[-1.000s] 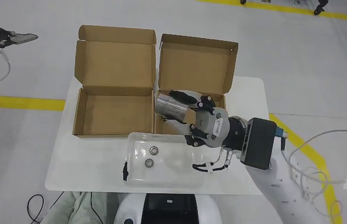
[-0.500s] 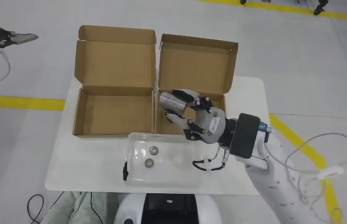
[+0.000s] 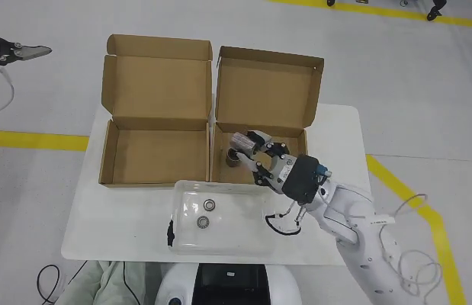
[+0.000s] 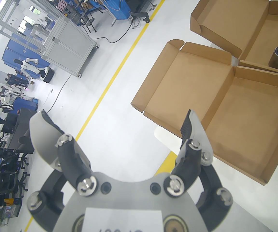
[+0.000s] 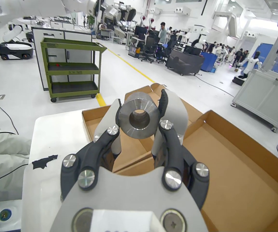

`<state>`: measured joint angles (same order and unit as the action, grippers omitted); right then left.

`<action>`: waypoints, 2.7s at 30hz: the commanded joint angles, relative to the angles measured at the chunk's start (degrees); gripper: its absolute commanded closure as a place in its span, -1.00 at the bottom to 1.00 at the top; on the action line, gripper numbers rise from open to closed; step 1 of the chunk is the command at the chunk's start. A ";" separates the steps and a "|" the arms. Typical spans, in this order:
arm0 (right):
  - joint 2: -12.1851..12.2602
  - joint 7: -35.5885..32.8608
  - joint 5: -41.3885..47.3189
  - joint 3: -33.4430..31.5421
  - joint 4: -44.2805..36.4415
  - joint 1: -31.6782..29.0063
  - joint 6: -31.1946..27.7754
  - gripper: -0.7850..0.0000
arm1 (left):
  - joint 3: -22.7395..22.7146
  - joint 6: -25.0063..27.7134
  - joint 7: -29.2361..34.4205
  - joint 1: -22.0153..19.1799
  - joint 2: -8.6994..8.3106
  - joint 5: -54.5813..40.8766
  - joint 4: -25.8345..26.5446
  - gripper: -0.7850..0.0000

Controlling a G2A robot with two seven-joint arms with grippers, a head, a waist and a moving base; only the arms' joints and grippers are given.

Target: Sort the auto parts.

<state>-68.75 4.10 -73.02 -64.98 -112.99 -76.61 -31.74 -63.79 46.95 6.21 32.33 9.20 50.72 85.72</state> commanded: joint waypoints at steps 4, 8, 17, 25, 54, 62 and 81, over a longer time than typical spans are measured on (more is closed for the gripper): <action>0.18 -3.57 -1.48 -0.77 2.57 -1.73 2.98 1.00 | 0.00 0.00 0.00 0.00 0.00 0.00 0.00 -1.00; 0.26 -7.38 -2.20 -1.16 3.48 -2.96 5.76 1.00 | 0.00 0.00 0.00 0.00 0.00 0.00 0.00 -1.00; 0.09 -21.71 -0.62 -0.69 6.65 -1.84 10.02 1.00 | 0.00 0.00 0.00 0.00 0.00 0.00 0.00 -1.00; -0.92 -31.90 2.82 3.04 12.53 4.22 11.84 1.00 | 0.00 0.00 0.00 0.00 0.00 0.00 0.00 -1.00; -5.88 -43.83 10.51 15.15 36.54 22.70 14.90 1.00 | 0.00 0.00 0.00 0.00 0.00 0.00 0.00 -1.00; -7.46 -44.21 11.69 18.02 41.37 26.20 15.18 0.65 | 0.00 0.00 0.00 0.00 0.00 0.00 0.00 -1.00; -7.61 -41.85 9.68 16.52 38.18 25.53 15.16 -0.05 | 0.00 0.00 0.00 0.00 0.00 0.00 0.00 -1.00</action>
<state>-76.59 -37.93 -63.32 -47.87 -73.20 -50.37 -16.27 -63.79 46.95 6.21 32.33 9.20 50.72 85.72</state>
